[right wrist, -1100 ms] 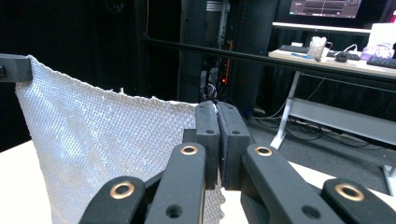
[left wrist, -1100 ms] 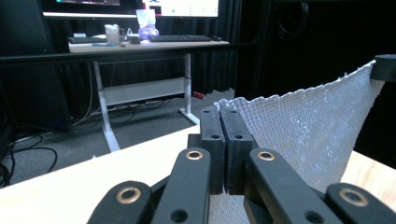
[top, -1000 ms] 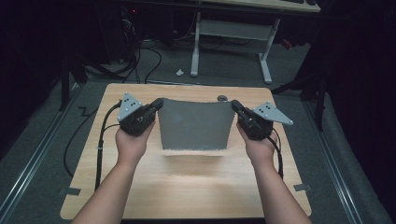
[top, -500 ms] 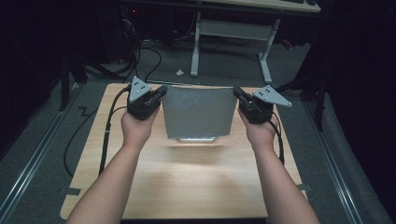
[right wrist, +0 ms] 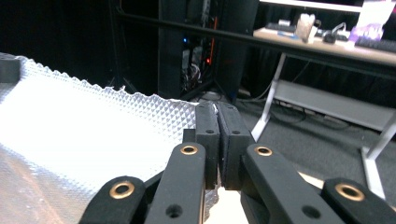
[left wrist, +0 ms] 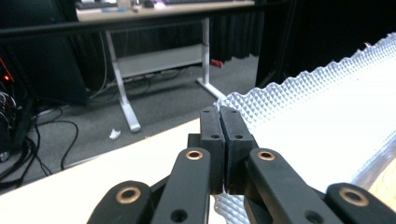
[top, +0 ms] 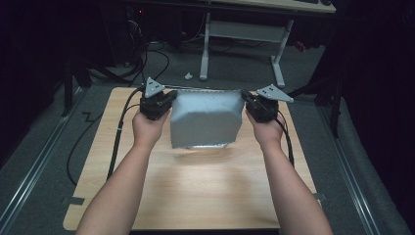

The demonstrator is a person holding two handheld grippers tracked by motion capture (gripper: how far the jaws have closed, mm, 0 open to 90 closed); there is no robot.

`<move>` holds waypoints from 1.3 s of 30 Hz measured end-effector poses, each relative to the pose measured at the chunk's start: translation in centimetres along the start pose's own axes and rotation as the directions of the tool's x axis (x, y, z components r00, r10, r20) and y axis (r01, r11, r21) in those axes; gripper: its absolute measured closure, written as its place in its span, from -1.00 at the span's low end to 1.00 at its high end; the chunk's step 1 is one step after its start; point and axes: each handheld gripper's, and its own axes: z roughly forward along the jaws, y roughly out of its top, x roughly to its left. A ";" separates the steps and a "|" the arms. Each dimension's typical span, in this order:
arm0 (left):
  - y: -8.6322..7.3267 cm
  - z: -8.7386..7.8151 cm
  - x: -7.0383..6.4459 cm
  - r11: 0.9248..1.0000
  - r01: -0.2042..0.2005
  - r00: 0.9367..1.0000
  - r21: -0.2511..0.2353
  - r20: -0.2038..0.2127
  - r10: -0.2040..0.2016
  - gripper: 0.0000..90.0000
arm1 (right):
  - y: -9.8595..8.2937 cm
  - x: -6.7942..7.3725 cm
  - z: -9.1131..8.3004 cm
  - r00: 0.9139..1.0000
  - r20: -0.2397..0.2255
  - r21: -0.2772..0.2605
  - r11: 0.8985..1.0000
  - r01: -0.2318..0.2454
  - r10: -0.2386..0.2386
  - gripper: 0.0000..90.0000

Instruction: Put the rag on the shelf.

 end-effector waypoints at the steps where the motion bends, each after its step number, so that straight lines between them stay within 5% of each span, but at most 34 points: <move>1: -0.3 0.2 0.1 1.000 0.015 1.000 0.008 0.015 -0.015 0.97 | -0.2 -0.2 0.2 1.000 0.000 0.009 1.000 -0.008 0.008 0.98; 10: -2.4 0.5 0.4 0.997 0.047 0.997 0.064 0.058 -0.050 0.97 | -2.1 -0.6 1.1 0.997 -0.034 0.060 0.996 -0.061 0.063 0.98; 39: -8.3 1.9 -0.4 0.978 0.077 0.984 0.192 0.143 -0.105 0.97 | -8.1 0.5 2.2 0.998 -0.037 0.194 0.980 -0.046 0.055 0.97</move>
